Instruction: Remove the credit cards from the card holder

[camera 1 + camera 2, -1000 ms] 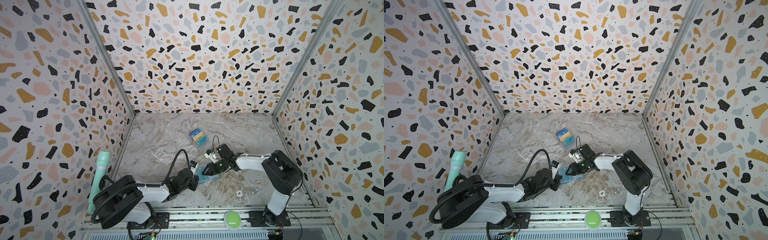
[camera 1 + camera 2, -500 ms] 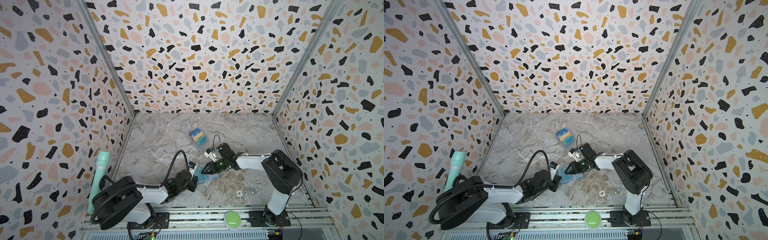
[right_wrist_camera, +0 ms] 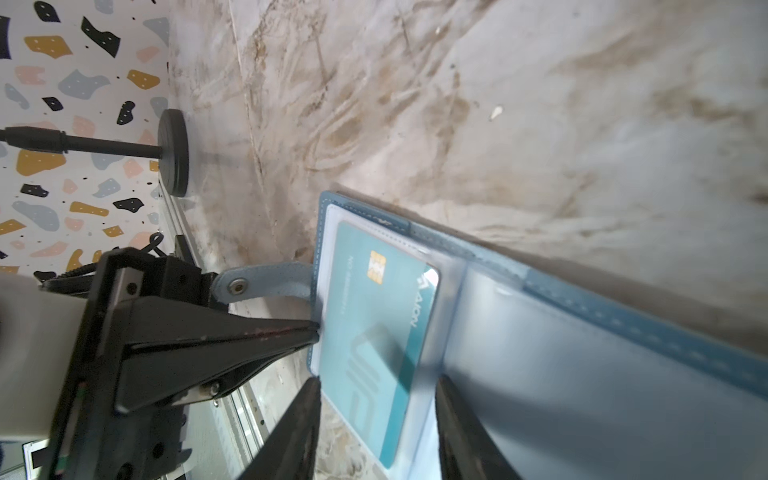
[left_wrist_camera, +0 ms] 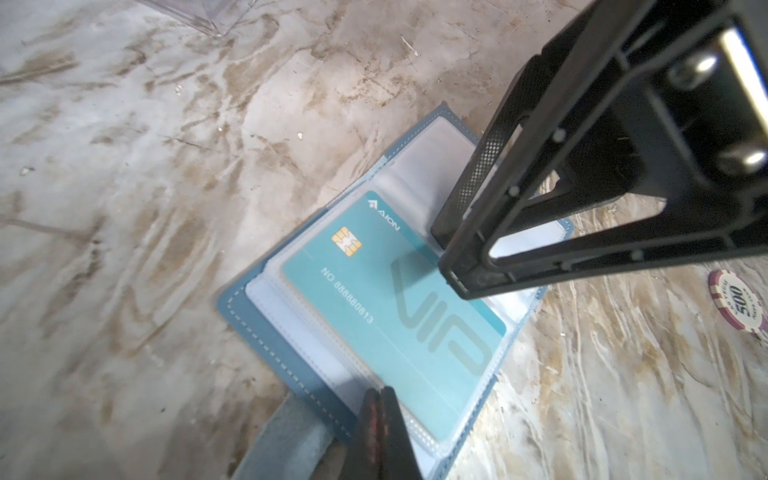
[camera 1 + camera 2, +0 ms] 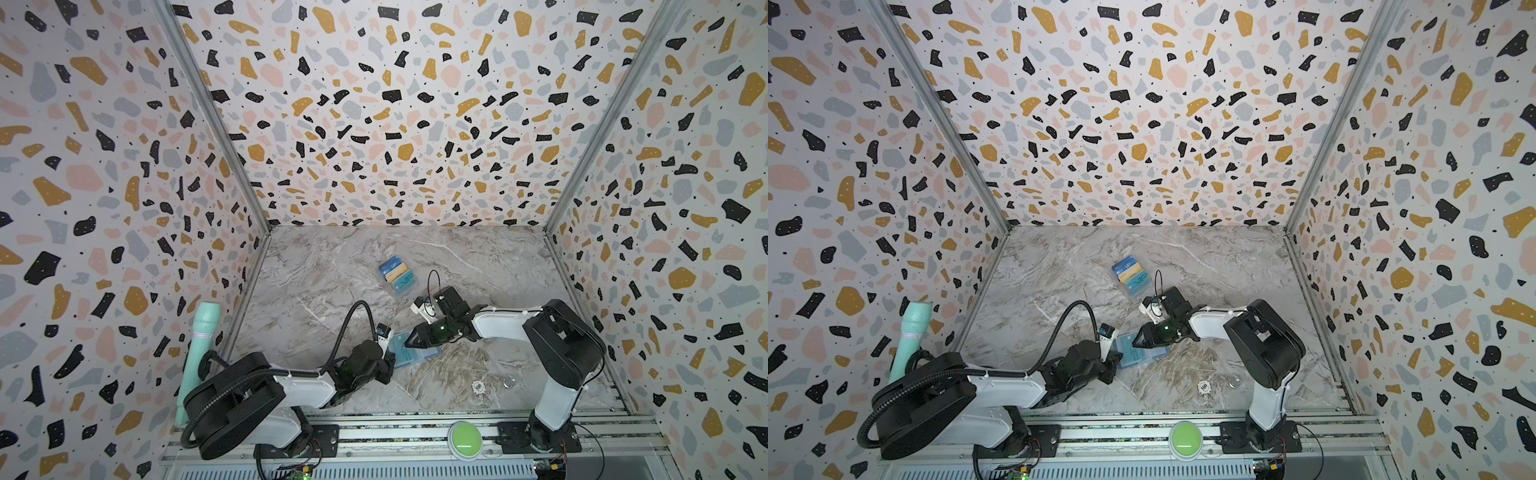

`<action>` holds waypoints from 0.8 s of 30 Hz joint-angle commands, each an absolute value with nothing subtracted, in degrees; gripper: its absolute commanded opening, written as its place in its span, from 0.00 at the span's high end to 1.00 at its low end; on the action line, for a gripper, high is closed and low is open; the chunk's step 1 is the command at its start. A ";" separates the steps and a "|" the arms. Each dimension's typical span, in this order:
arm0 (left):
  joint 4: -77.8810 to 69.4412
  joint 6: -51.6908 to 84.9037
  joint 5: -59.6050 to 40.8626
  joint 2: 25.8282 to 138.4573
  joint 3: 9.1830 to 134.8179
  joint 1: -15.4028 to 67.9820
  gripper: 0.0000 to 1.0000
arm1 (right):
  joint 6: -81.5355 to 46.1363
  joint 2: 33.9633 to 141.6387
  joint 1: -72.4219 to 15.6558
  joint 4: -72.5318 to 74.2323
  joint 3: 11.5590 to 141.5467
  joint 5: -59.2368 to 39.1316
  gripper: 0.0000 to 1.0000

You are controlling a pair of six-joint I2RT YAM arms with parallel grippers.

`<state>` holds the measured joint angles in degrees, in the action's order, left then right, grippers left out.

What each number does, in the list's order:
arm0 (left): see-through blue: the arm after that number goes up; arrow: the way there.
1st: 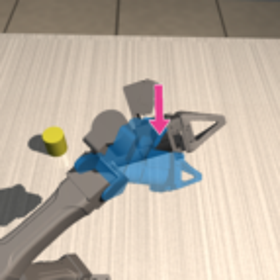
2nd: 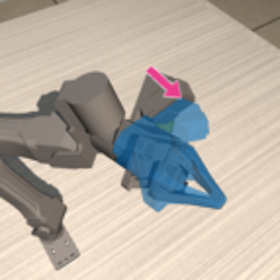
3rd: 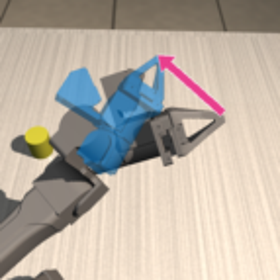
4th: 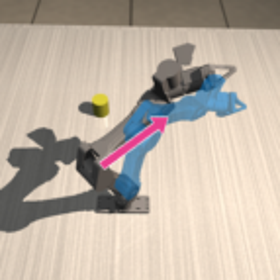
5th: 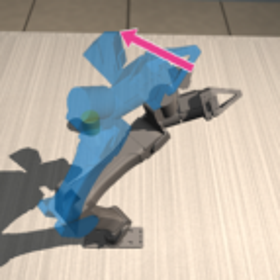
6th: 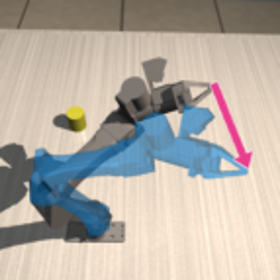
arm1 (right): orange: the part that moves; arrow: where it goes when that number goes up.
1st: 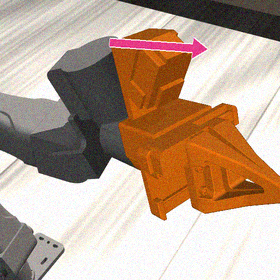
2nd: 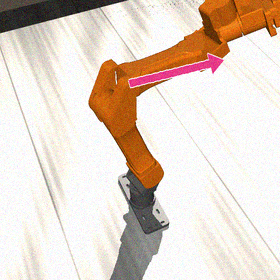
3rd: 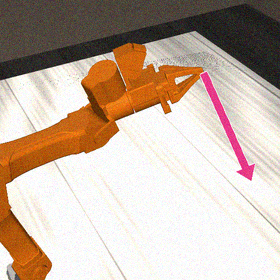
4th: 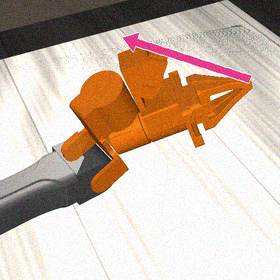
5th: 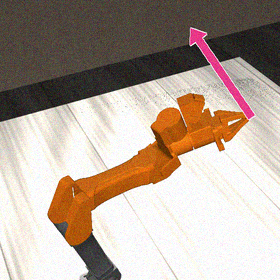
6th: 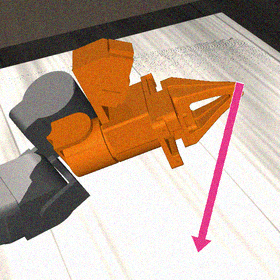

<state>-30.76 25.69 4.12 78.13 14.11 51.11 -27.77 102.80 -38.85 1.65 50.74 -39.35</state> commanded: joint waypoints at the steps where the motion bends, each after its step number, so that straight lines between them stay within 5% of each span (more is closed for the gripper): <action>1: -30.23 25.86 4.83 77.99 12.92 51.22 1.00 | -26.97 102.51 -38.80 0.21 50.94 -38.54 0.54; 24: -31.44 25.67 4.75 79.29 12.40 51.24 1.00 | -30.13 104.03 -39.40 7.69 49.86 -49.54 0.54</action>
<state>-31.66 25.71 4.12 78.35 13.72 51.11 -29.06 103.88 -39.16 5.58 50.61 -45.63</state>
